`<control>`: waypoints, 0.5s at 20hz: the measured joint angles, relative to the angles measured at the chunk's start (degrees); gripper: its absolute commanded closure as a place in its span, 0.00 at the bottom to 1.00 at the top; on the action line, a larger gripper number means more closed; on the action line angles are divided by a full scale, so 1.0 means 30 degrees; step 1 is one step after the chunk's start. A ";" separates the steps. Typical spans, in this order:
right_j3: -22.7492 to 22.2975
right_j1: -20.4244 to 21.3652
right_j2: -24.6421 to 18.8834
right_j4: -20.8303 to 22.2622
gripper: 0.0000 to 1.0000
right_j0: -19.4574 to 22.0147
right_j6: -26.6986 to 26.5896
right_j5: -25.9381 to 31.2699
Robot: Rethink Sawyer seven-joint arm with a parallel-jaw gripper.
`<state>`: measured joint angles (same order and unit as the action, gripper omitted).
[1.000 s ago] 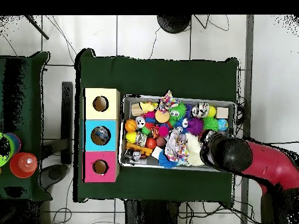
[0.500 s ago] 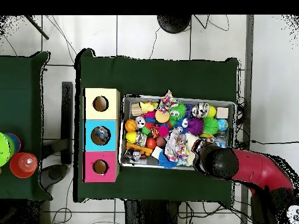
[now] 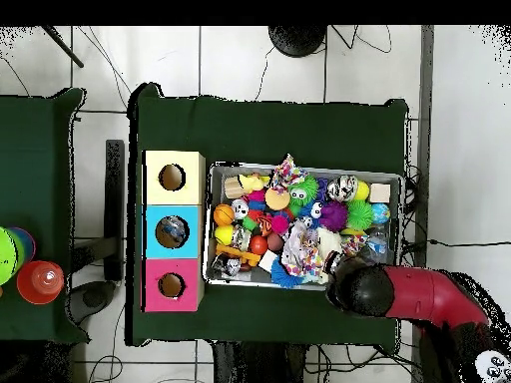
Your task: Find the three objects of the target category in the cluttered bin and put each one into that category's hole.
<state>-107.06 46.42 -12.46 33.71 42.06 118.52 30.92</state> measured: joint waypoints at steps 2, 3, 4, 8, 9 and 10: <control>-0.0293 0.0240 0.0176 0.0611 0.00 -0.0251 0.0000 -0.0572; -0.0365 0.0301 0.0234 0.0752 0.00 -0.0336 0.0000 -0.0698; -0.0511 0.0423 0.0378 0.1030 0.00 -0.0544 0.0000 -0.0997; -0.0568 0.0495 0.0949 0.1745 0.00 -0.1172 0.0000 -0.2010; -0.0566 0.0480 0.1080 0.1857 0.00 -0.1288 0.0000 -0.2246; -0.0566 0.0457 0.1155 0.1915 0.00 -0.1350 0.0000 -0.2416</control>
<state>-108.75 47.79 -9.00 39.46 38.01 118.52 23.67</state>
